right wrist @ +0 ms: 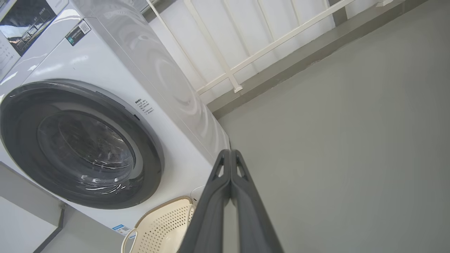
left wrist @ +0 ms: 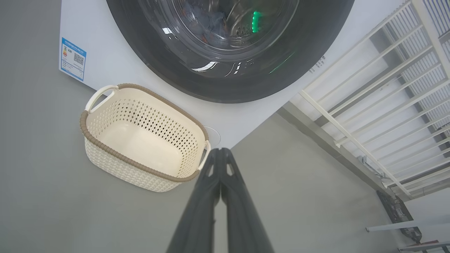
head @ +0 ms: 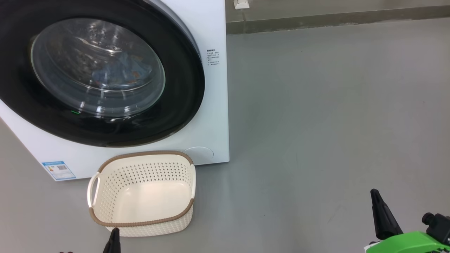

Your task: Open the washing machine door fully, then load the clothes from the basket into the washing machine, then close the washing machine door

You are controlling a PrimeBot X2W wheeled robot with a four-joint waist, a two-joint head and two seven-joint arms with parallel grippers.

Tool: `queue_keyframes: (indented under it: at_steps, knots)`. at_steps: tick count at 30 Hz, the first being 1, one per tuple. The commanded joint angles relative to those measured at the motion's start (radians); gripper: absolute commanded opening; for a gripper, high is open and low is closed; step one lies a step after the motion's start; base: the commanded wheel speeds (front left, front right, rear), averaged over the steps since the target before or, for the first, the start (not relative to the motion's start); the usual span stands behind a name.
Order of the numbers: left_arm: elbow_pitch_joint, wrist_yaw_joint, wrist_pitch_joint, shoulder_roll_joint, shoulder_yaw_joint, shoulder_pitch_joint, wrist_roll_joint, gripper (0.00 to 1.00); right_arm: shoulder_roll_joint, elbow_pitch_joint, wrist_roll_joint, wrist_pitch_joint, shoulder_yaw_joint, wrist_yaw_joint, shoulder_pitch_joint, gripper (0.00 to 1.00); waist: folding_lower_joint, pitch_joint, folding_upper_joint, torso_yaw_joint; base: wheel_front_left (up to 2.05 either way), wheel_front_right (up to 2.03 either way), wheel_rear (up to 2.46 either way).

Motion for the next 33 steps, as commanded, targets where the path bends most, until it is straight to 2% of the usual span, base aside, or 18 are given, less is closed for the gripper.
queue_keyframes:
  at_steps: [1, 33]
  knots:
    - [-0.028, -0.001, 0.007, 0.017, 0.021, -0.052, -0.027, 0.00, -0.007, -0.022, 0.035, 0.010, 0.003, -0.002, -0.048, 0.00, -0.0001, 0.001, 0.0000, 0.000, 0.00, 0.00, 0.00]
    - [-0.037, -0.002, 0.098, 0.022, 0.067, -0.092, -0.326, 0.00, 0.004, -0.007, 0.386, 0.102, 0.000, -0.003, -0.073, 0.00, -0.0001, 0.017, 0.0000, 0.008, 0.00, 0.00, 0.00]
